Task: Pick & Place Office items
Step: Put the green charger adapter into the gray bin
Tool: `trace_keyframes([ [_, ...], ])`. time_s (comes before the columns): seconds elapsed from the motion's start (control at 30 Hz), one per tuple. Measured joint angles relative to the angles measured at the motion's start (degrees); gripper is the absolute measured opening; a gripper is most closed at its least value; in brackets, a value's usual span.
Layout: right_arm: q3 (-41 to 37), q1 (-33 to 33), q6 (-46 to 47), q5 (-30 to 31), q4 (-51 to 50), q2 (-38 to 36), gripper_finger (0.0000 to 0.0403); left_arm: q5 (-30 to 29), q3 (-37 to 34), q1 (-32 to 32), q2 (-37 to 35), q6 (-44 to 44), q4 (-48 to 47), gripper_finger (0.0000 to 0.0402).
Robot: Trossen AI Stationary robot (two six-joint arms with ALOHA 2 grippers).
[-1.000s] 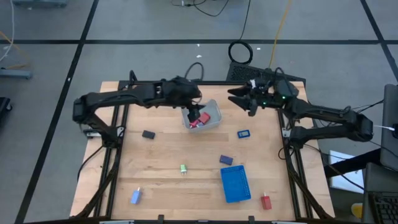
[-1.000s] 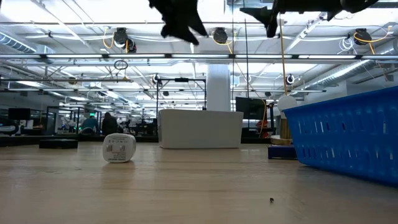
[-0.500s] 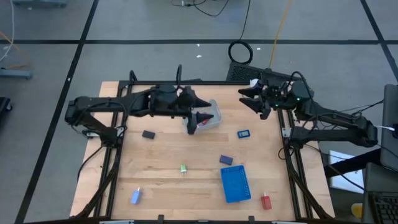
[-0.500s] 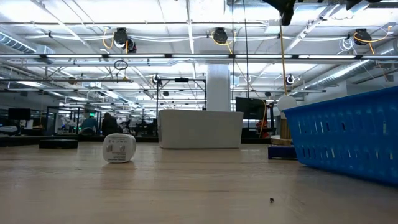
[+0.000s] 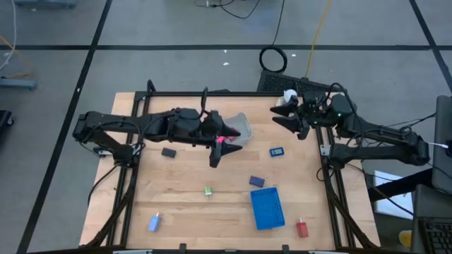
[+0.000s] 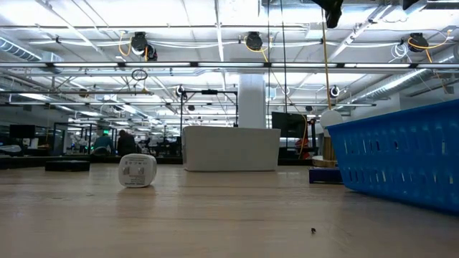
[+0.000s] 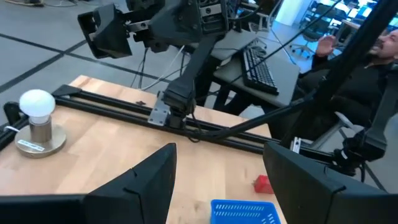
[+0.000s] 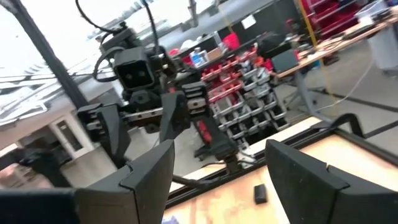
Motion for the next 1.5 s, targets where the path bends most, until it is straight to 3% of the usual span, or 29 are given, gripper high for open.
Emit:
trace_keyframes([
  [0.5, 0.0, 8.8, 0.8, -3.0, -7.2, 0.0, 0.0242, 1.5, 0.0, -2.3, 0.0, -4.8, 0.0, 0.0243],
  [0.73, 0.0, 10.6, 2.8, -3.0, -15.1, 0.0, 0.0242, 1.9, 0.0, -2.5, 0.0, -28.4, -5.0, 0.0237],
  [1.0, 0.0, 13.4, 2.3, -3.0, -21.6, 0.0, 0.0242, -0.9, 0.0, -6.0, 0.0, -55.2, -19.8, 0.0196],
  [1.23, -2.5, 16.1, 2.3, -3.0, -22.4, 0.0, 0.0242, -8.8, 0.0, -13.1, 0.3, -76.4, -35.0, 0.0156],
  [1.37, -5.1, 17.4, 4.5, -3.0, -21.3, 0.0, 0.0242, -10.7, 0.0, -16.1, 2.3, -84.9, -39.8, 0.0148],
  [1.5, -6.7, 18.7, 6.7, -3.0, -20.8, 0.0, 0.0242, -9.1, 0.0, -17.7, 6.6, -90.4, -42.2, 0.0159],
])
